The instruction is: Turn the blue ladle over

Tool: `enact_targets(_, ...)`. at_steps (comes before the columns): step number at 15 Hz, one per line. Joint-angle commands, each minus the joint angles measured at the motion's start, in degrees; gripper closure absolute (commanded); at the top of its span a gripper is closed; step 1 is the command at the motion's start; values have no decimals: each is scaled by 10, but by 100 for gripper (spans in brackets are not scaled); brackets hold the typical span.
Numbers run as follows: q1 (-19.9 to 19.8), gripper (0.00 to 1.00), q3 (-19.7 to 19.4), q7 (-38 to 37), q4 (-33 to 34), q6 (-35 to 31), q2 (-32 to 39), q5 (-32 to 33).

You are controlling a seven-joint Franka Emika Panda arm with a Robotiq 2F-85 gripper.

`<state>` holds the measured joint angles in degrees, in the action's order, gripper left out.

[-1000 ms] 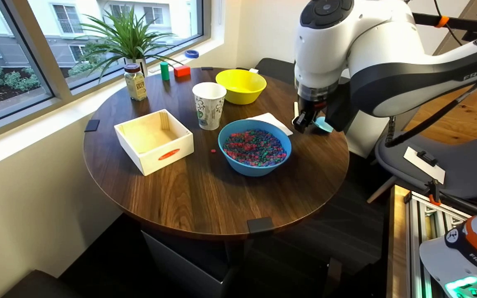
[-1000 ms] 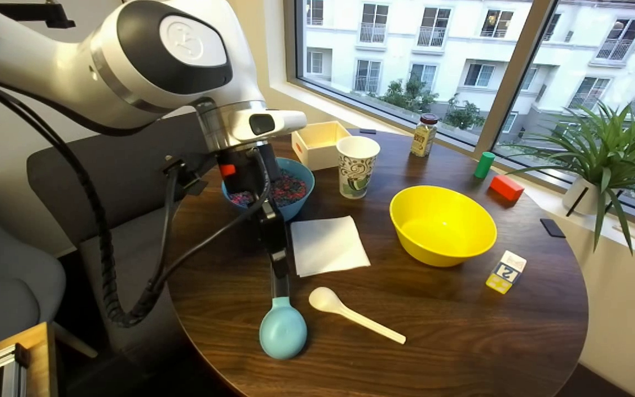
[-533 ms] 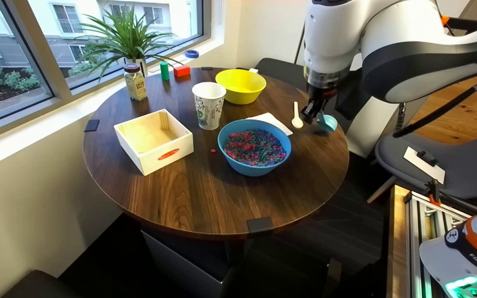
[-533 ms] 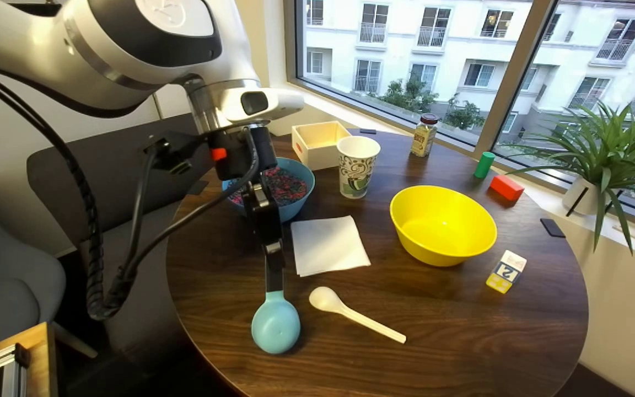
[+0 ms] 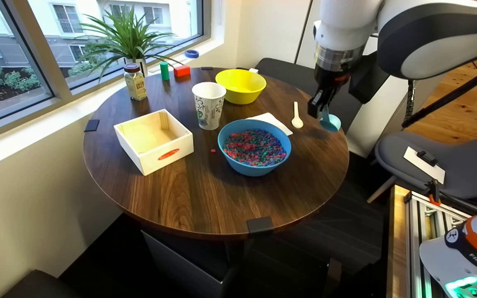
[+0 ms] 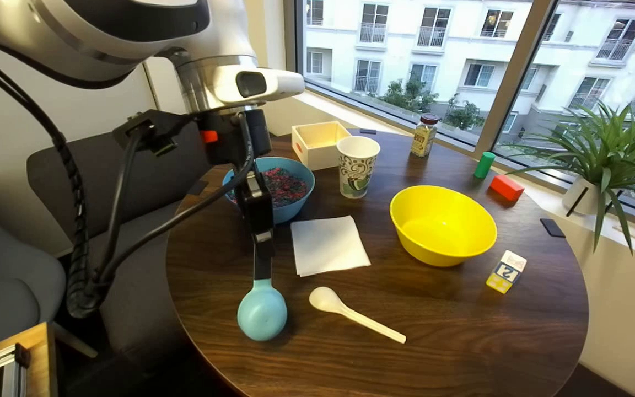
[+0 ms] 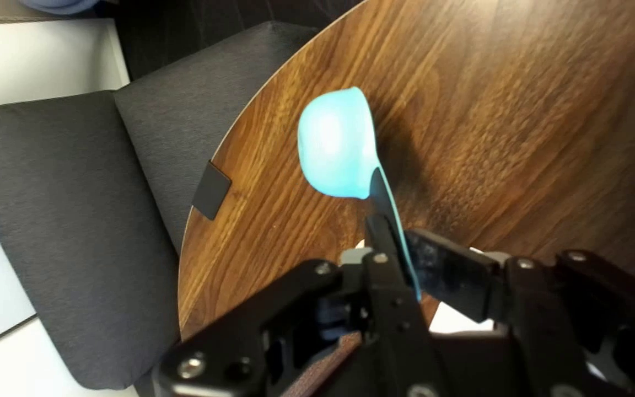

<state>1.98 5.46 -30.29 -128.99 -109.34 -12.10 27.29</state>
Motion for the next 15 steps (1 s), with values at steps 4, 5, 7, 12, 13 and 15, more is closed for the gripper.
enact_targets(4,-10,97,-37,104,-16,-31,-71,-137)
enact_targets(5,-12,97,-43,116,-17,-38,-80,-155)
enact_targets(7,-16,97,-55,140,-25,-52,-93,-192)
enact_targets(12,-28,97,-90,192,-58,-97,-107,-294)
enact_targets(13,-32,97,-94,197,-64,-105,-107,-307)
enact_targets(15,-34,97,-103,216,-79,-121,-109,-336)
